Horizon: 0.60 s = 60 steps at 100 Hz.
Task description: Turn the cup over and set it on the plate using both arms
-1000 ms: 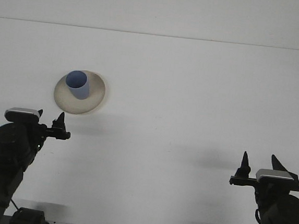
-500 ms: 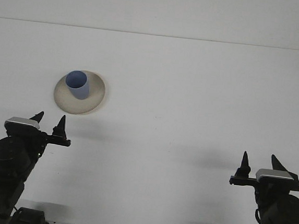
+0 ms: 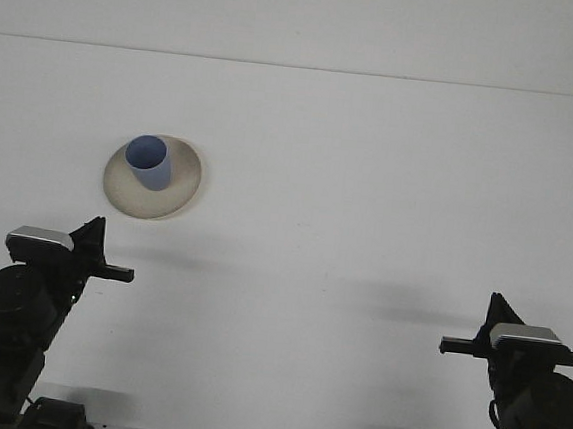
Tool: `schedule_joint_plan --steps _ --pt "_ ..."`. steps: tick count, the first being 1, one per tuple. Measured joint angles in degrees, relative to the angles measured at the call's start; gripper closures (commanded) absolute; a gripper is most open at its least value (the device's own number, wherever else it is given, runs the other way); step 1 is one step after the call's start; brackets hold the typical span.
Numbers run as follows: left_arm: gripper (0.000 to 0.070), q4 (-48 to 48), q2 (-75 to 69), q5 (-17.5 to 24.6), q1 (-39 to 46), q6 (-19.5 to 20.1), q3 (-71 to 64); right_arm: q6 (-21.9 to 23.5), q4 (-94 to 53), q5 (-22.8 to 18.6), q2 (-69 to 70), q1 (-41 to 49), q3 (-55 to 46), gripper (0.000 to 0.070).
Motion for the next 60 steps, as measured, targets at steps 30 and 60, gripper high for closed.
schedule_joint_plan --steps 30,60 --pt "0.0690 0.02 -0.46 0.00 0.00 0.00 0.00 -0.02 0.00 0.00 0.00 0.00 0.00 0.0696" --pt "0.0690 0.02 -1.16 0.00 0.00 0.00 0.00 -0.02 0.02 0.00 0.00 0.00 0.00 0.0696"
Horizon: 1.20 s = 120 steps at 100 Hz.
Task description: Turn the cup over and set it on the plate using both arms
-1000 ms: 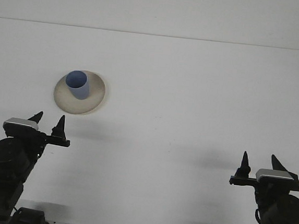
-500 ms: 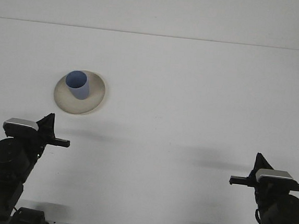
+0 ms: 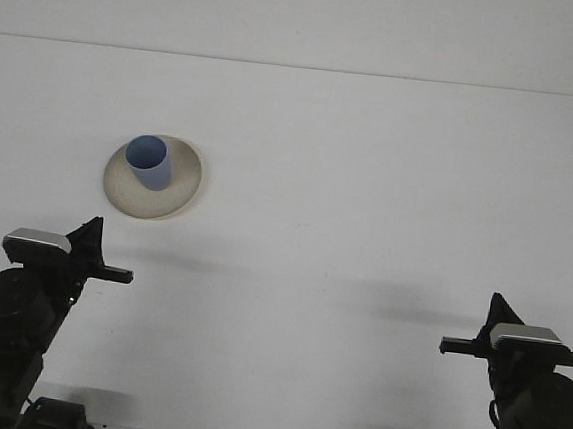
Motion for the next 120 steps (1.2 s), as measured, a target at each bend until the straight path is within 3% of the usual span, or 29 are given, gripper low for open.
schedule_joint_plan --steps 40,65,96,120 --pt "0.0690 2.54 -2.51 -0.09 0.39 0.26 -0.79 0.00 0.00 0.00 0.00 0.00 0.00 0.0696" --pt "0.0690 12.68 -13.16 -0.07 0.39 0.26 -15.32 0.00 0.00 0.00 0.00 0.00 0.00 0.0696" --pt "0.0689 13.38 -28.63 -0.07 0.52 0.26 -29.42 0.00 0.00 0.00 0.00 0.00 0.00 0.0696" --pt "0.0689 16.44 -31.15 -0.02 0.50 0.22 -33.90 0.00 0.00 0.00 0.00 0.00 0.00 0.0696"
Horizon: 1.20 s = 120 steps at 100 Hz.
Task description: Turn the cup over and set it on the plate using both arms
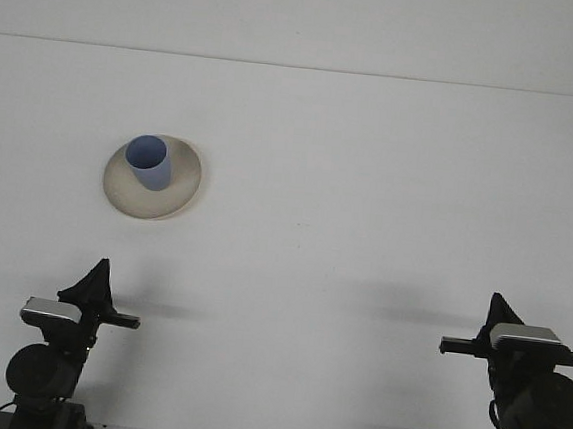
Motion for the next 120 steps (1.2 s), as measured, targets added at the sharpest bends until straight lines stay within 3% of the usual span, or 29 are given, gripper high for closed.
schedule_joint_plan --steps 120 --pt "0.0689 2.71 -0.09 -0.02 0.55 -0.44 0.00 0.00 1.25 0.15 -0.17 0.00 0.00 0.0696"
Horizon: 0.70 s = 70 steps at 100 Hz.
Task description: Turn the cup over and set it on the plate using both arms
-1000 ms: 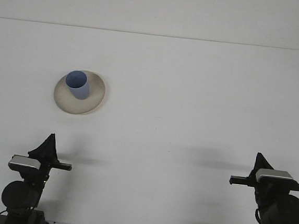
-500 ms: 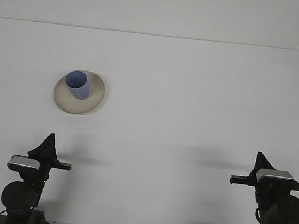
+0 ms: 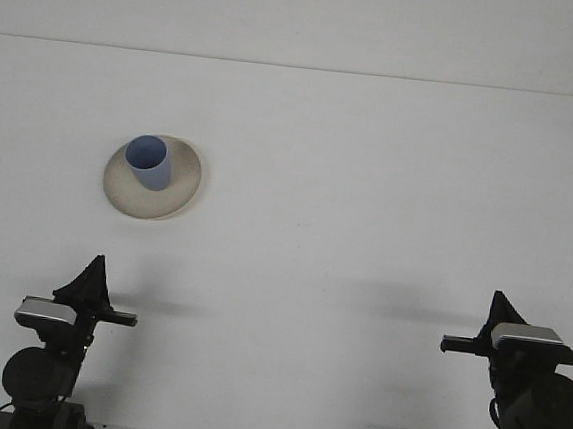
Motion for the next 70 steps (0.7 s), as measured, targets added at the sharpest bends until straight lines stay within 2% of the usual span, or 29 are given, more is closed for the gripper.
schedule_joint_plan --steps 15,34,52,70 --pt "0.0689 0.00 0.00 0.00 0.00 0.00 -0.02 0.00 4.31 0.00 -3.41 0.00 -2.36 0.0696" --pt "0.0688 0.00 0.00 0.00 0.00 0.00 -0.02 0.00 12.11 0.00 -11.85 0.00 -10.51 0.0696" --pt "0.0689 -0.02 0.00 0.00 0.00 0.00 -0.02 0.00 12.96 0.00 -19.37 0.00 -17.92 0.0696" --pt "0.0688 0.04 0.00 0.00 0.00 -0.02 -0.02 0.02 15.19 -0.04 -19.45 0.00 -22.36 0.0696"
